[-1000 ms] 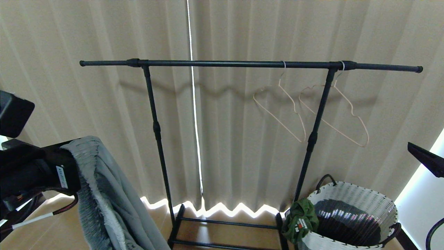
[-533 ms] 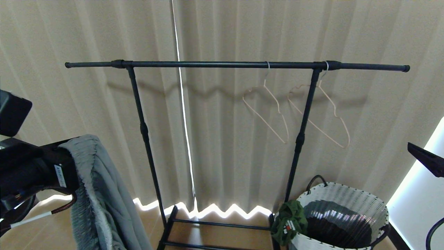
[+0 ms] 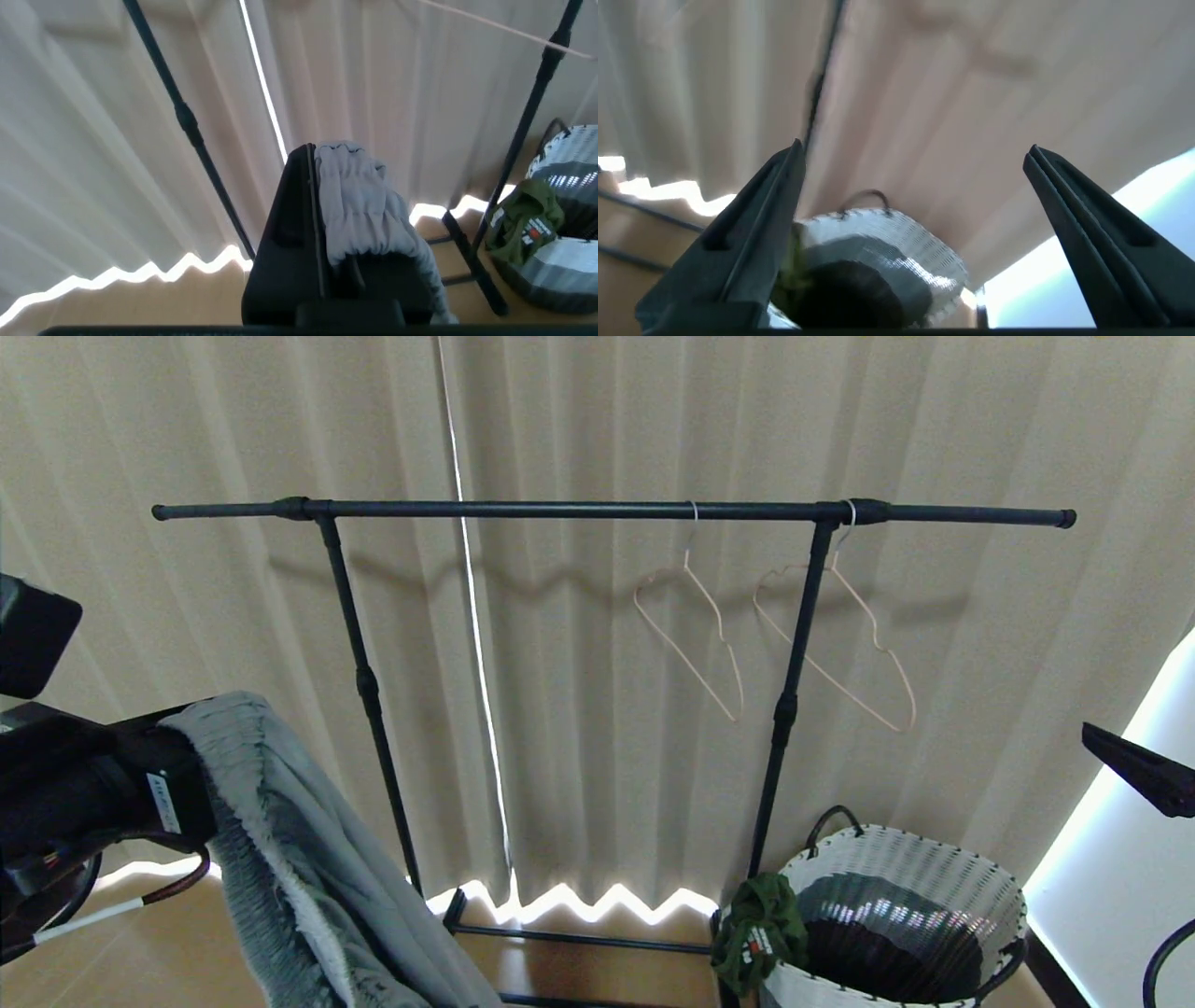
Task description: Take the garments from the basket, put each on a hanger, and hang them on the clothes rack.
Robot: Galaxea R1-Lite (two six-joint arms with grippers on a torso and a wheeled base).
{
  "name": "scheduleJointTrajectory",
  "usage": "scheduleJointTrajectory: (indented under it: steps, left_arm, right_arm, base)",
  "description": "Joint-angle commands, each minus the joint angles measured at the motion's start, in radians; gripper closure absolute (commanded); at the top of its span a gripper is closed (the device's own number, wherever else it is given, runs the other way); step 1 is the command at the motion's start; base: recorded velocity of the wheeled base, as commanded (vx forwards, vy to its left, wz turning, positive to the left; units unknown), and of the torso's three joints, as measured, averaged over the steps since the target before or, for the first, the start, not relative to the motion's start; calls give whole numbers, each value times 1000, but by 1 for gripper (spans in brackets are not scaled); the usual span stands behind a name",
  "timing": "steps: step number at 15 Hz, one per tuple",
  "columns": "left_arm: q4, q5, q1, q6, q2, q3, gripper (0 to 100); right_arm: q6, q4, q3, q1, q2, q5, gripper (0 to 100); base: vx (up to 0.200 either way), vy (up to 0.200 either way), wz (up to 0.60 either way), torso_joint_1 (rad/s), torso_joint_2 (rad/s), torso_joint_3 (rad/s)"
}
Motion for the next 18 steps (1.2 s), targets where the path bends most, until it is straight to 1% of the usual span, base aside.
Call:
scheduleJointTrajectory:
  steps: [1,13,15,17,18]
  left_arm:
    - [0,1,2,-1,3,4,100]
    - [0,-1,0,-7,6,7,100]
    - [0,-5,2,-4,4,27,100]
    - [-3,-36,2,-4,1,61,100]
    - [-3,-62,7,-4,-6,75,100]
  right_arm:
    - [1,1,-5,0,2,12,0]
    - [19,4,-25,0,16,17,0]
    - [22,8,-29,0,17,17,0]
    - [25,42,-57,3,37,17,0]
    - [40,88,-91,5,37,17,0]
  base:
    - [0,0,0,0,0,0]
    - [200,0,0,7,2,3]
    - [200,0,0,-10,7,0]
    - [0,0,0,0,0,0]
    - [0,0,0,0,0,0]
